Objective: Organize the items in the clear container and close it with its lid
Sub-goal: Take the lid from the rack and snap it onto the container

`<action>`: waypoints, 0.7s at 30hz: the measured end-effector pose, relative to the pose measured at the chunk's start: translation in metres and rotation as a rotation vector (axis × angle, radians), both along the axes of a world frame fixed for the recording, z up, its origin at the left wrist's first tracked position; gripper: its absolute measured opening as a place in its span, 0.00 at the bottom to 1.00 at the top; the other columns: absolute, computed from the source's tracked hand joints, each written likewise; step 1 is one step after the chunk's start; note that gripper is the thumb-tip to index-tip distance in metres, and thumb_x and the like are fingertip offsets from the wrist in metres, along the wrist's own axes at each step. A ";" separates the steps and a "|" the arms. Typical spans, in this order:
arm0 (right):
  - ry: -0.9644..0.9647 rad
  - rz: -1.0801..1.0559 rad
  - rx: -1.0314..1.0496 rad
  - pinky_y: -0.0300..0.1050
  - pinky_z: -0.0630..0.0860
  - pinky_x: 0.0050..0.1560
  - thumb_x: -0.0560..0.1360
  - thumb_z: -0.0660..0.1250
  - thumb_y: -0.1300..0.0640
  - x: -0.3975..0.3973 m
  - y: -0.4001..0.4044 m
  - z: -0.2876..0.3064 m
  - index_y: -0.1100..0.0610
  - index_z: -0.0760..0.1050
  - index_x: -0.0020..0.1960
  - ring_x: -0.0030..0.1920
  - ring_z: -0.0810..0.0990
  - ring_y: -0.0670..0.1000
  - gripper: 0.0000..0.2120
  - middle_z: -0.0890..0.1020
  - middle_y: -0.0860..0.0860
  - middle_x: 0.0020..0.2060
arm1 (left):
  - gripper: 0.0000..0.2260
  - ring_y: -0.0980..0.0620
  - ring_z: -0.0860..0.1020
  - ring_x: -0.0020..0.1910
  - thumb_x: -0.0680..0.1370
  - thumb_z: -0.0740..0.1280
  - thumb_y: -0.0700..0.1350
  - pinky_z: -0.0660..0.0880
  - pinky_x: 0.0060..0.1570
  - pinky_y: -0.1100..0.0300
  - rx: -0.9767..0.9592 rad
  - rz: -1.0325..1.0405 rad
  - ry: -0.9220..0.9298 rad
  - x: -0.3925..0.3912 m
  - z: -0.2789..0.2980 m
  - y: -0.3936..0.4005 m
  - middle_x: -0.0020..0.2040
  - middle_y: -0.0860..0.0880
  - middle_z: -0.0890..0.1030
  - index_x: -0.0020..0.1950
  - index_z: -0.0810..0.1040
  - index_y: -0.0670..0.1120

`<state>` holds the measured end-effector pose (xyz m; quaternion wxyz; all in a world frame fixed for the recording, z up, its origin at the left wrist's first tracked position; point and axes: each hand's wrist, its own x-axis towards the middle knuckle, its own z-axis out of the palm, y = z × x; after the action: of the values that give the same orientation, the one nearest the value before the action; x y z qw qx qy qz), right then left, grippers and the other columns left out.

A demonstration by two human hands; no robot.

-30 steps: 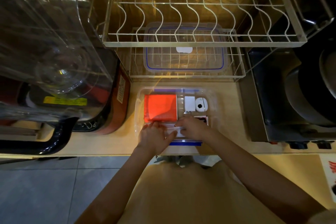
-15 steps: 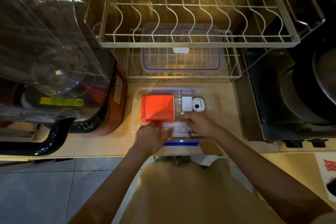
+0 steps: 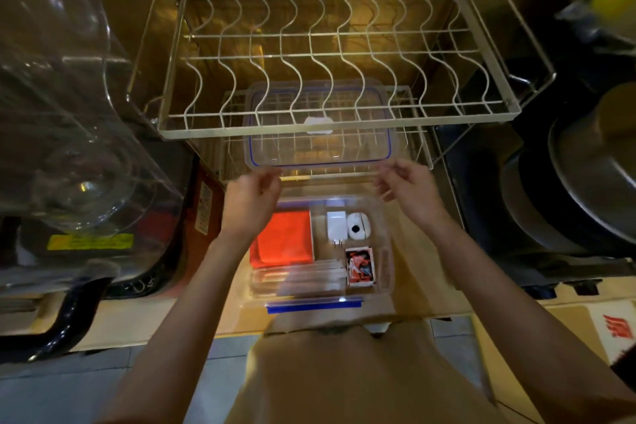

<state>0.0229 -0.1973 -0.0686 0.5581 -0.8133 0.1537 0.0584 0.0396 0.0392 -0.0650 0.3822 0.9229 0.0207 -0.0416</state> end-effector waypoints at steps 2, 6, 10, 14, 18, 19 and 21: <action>-0.034 -0.114 0.023 0.41 0.75 0.36 0.79 0.59 0.62 0.011 -0.003 0.001 0.58 0.74 0.53 0.36 0.77 0.49 0.07 0.78 0.50 0.36 | 0.14 0.44 0.79 0.54 0.77 0.63 0.42 0.72 0.53 0.58 0.003 0.033 -0.028 0.013 -0.001 0.001 0.55 0.40 0.81 0.61 0.76 0.41; -0.035 -0.269 -0.051 0.48 0.77 0.38 0.78 0.61 0.59 0.033 -0.001 -0.007 0.61 0.71 0.60 0.36 0.76 0.50 0.12 0.76 0.49 0.36 | 0.21 0.40 0.68 0.67 0.77 0.62 0.40 0.64 0.68 0.52 0.086 0.084 -0.035 0.032 -0.012 0.001 0.66 0.36 0.71 0.69 0.67 0.38; -0.042 -0.367 -0.225 0.49 0.77 0.47 0.77 0.62 0.58 0.049 -0.002 -0.017 0.64 0.72 0.60 0.44 0.80 0.57 0.14 0.80 0.60 0.46 | 0.22 0.40 0.65 0.69 0.77 0.61 0.39 0.61 0.70 0.52 0.035 0.135 0.073 0.043 -0.016 -0.003 0.70 0.37 0.66 0.71 0.63 0.39; 0.030 -0.388 -0.251 0.45 0.76 0.50 0.77 0.62 0.58 0.058 -0.006 -0.021 0.64 0.75 0.58 0.53 0.80 0.56 0.13 0.79 0.60 0.55 | 0.14 0.39 0.72 0.62 0.78 0.59 0.38 0.66 0.62 0.54 0.105 0.178 0.079 0.054 -0.021 -0.004 0.62 0.34 0.75 0.61 0.72 0.35; 0.086 -0.337 -0.227 0.37 0.71 0.49 0.77 0.61 0.64 0.060 -0.008 -0.023 0.67 0.78 0.56 0.54 0.80 0.56 0.11 0.82 0.60 0.53 | 0.12 0.38 0.76 0.56 0.79 0.57 0.40 0.70 0.51 0.55 0.110 0.332 0.183 0.061 -0.018 -0.008 0.57 0.34 0.76 0.55 0.74 0.32; 0.088 -0.342 -0.214 0.38 0.72 0.51 0.76 0.62 0.65 0.059 -0.009 -0.023 0.67 0.79 0.55 0.55 0.81 0.57 0.11 0.82 0.61 0.53 | 0.12 0.38 0.75 0.56 0.79 0.57 0.40 0.71 0.51 0.54 0.102 0.361 0.206 0.062 -0.017 -0.009 0.58 0.34 0.76 0.55 0.73 0.32; 0.086 -0.346 -0.196 0.40 0.73 0.54 0.76 0.62 0.66 0.058 -0.009 -0.021 0.67 0.79 0.54 0.56 0.81 0.57 0.11 0.83 0.61 0.53 | 0.11 0.38 0.75 0.58 0.79 0.58 0.37 0.72 0.55 0.52 0.108 0.385 0.227 0.061 -0.015 -0.009 0.59 0.35 0.75 0.57 0.72 0.32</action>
<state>0.0807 -0.2063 -0.0894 0.4708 -0.8221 0.3196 -0.0190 0.1003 0.0302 -0.0798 0.3282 0.9105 0.2414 -0.0704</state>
